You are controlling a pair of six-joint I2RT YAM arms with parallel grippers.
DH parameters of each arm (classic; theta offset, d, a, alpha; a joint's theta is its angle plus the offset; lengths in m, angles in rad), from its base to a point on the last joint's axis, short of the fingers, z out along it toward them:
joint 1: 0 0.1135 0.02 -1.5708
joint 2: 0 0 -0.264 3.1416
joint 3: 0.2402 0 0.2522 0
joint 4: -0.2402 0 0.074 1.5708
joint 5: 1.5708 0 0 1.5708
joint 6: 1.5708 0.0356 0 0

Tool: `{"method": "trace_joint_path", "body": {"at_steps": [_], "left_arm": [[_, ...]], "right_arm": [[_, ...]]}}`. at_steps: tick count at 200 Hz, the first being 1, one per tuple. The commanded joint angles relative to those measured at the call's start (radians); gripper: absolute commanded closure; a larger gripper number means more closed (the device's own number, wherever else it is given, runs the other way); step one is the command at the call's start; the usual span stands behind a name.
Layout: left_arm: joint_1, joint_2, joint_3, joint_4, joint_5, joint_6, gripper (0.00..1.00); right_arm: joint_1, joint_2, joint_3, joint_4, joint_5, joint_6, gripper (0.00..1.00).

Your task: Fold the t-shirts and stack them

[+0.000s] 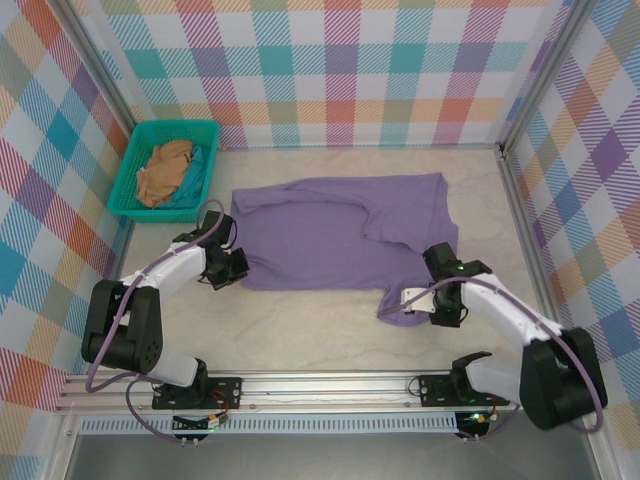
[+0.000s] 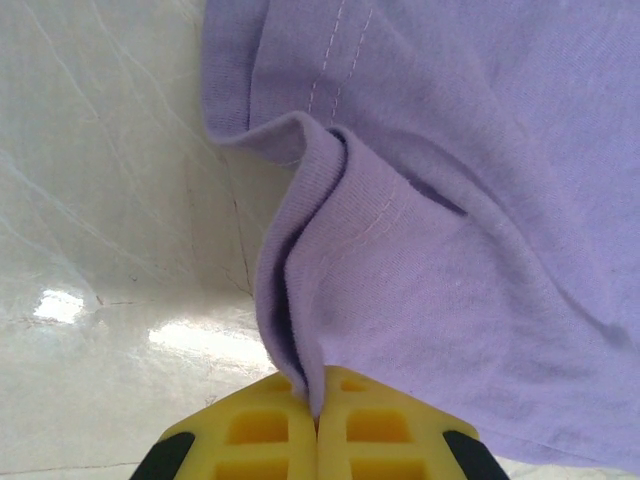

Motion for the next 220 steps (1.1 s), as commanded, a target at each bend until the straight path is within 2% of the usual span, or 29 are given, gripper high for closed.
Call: {"method": "trace_joint_path", "body": {"at_steps": [1,68,112,155,185,220], "left_arm": [[0.011,-0.01,-0.02,0.005,0.021,0.009,1.0],[0.011,-0.069,-0.059,-0.029,0.029,-0.009,1.0],[0.01,-0.202,-0.097,-0.111,-0.008,-0.031,1.0],[0.01,-0.327,-0.124,-0.185,-0.032,-0.054,1.0],[0.008,-0.33,-0.133,-0.187,-0.026,-0.068,1.0],[0.01,-0.31,-0.102,-0.198,-0.042,-0.068,1.0]], "right_arm": [[-0.009,-0.118,0.024,-0.093,0.022,0.023,1.0],[-0.007,-0.443,0.081,-0.464,0.158,0.06,1.0],[-0.007,-0.596,0.145,-0.627,0.117,0.102,1.0],[-0.007,-0.629,0.131,-0.615,0.12,0.089,1.0],[-0.006,-0.637,0.126,-0.521,0.167,0.099,1.0],[-0.005,-0.623,0.22,-0.417,0.158,0.207,1.0]]}}
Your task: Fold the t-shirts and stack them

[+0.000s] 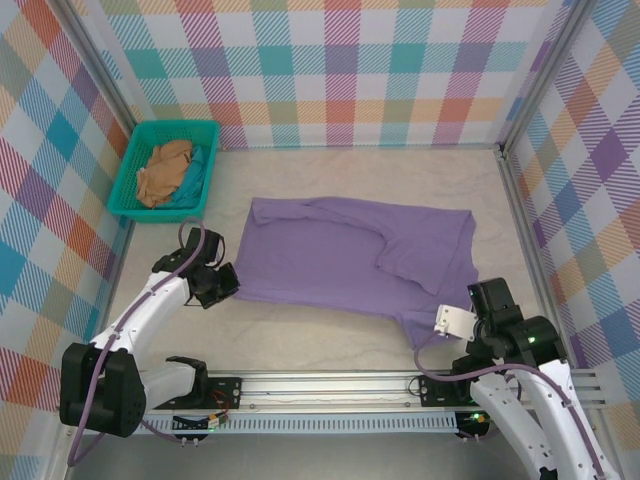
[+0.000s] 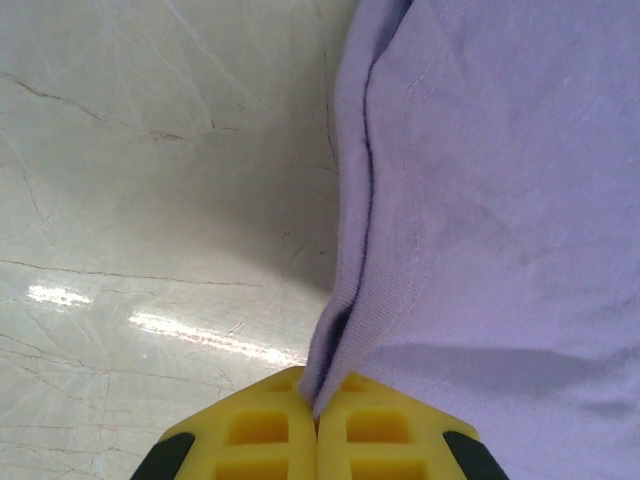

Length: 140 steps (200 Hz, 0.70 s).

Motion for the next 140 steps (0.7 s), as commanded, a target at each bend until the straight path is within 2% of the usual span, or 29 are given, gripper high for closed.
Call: {"method": "trace_joint_path", "body": {"at_steps": [1,66,140], "left_arm": [[0.01,0.013,0.023,-0.043,-0.032,-0.012,1.0],[0.009,0.124,0.115,-0.041,-0.054,0.001,1.0],[0.012,0.294,0.281,-0.051,-0.063,0.037,1.0]], "right_arm": [[-0.004,0.002,0.085,0.091,0.009,0.095,1.0],[-0.004,0.2,0.239,0.192,0.01,0.259,1.0],[-0.005,0.442,0.278,0.366,0.066,0.25,1.0]]}}
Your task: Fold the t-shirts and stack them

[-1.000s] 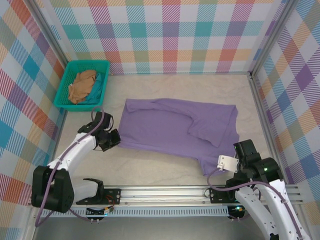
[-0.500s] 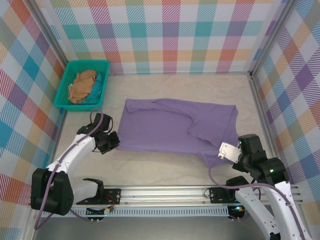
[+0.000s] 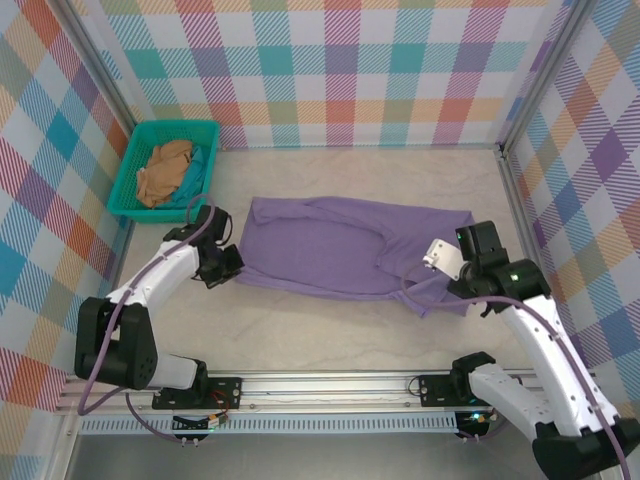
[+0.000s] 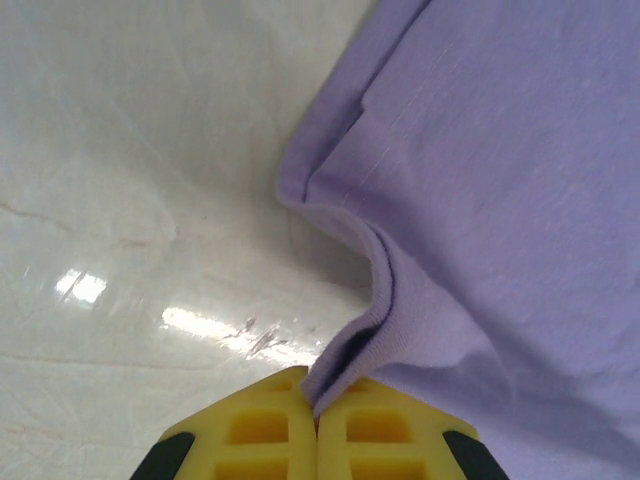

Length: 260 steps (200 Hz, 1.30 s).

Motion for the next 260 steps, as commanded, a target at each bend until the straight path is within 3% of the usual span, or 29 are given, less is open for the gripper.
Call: {"method": "trace_joint_path", "body": {"at_steps": [1,61,139,260], "left_arm": [[0.013,0.044,0.07,-0.03,-0.019,0.029,1.0],[0.014,0.195,0.187,-0.028,-0.023,0.049,1.0],[0.018,0.37,0.357,-0.058,-0.043,0.067,1.0],[0.019,0.555,0.492,-0.06,-0.059,0.072,1.0]], "right_arm": [[-0.005,0.048,0.044,0.09,0.034,0.007,1.0],[-0.035,0.242,0.086,0.19,0.082,-0.076,1.0],[-0.12,0.385,0.117,0.305,0.049,-0.098,1.0],[-0.164,0.596,0.149,0.383,0.036,0.05,1.0]]}}
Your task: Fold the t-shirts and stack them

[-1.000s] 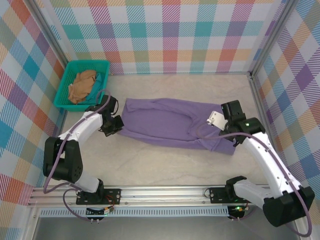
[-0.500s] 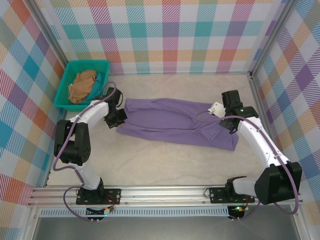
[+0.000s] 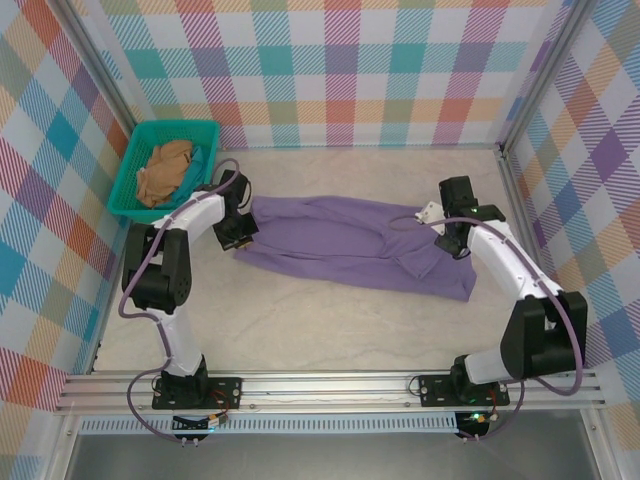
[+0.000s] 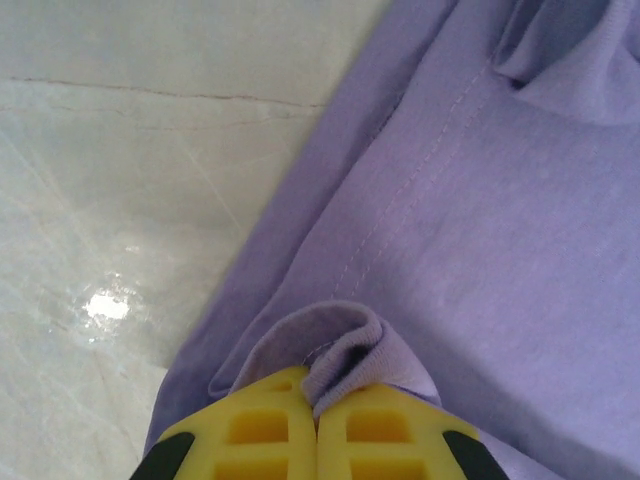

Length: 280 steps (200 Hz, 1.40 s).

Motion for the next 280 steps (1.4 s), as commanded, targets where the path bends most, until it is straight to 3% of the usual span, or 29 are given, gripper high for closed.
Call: {"method": "trace_joint_path", "body": {"at_steps": [1,33,100,136,156,200,251,280], "left_arm": [[0.015,0.038,0.039,-0.028,-0.021,0.02,1.0],[0.015,0.054,0.049,-0.022,-0.035,0.013,0.99],[0.016,0.046,0.034,-0.02,-0.058,0.005,0.58],[0.017,0.007,0.002,0.011,-0.03,0.004,0.4],[0.018,-0.036,-0.008,0.011,-0.032,0.01,0.3],[0.018,-0.156,-0.032,0.007,-0.06,0.03,0.0],[0.017,-0.32,-0.082,0.03,-0.068,0.058,0.0],[0.017,-0.415,-0.118,0.033,-0.055,0.066,0.0]], "right_arm": [[-0.013,0.055,0.038,0.034,-0.016,0.08,1.0],[-0.024,0.142,0.058,0.089,-0.041,0.145,1.0],[-0.052,0.389,0.206,0.116,-0.129,0.275,1.0],[-0.066,0.536,0.341,0.102,-0.165,0.432,0.75],[-0.071,0.56,0.382,0.117,-0.201,0.52,0.68],[-0.074,0.484,0.371,0.124,-0.274,0.675,0.62],[-0.078,0.254,0.226,-0.083,-0.336,0.996,0.62],[-0.077,0.087,-0.008,-0.077,-0.492,1.14,0.62]]}}
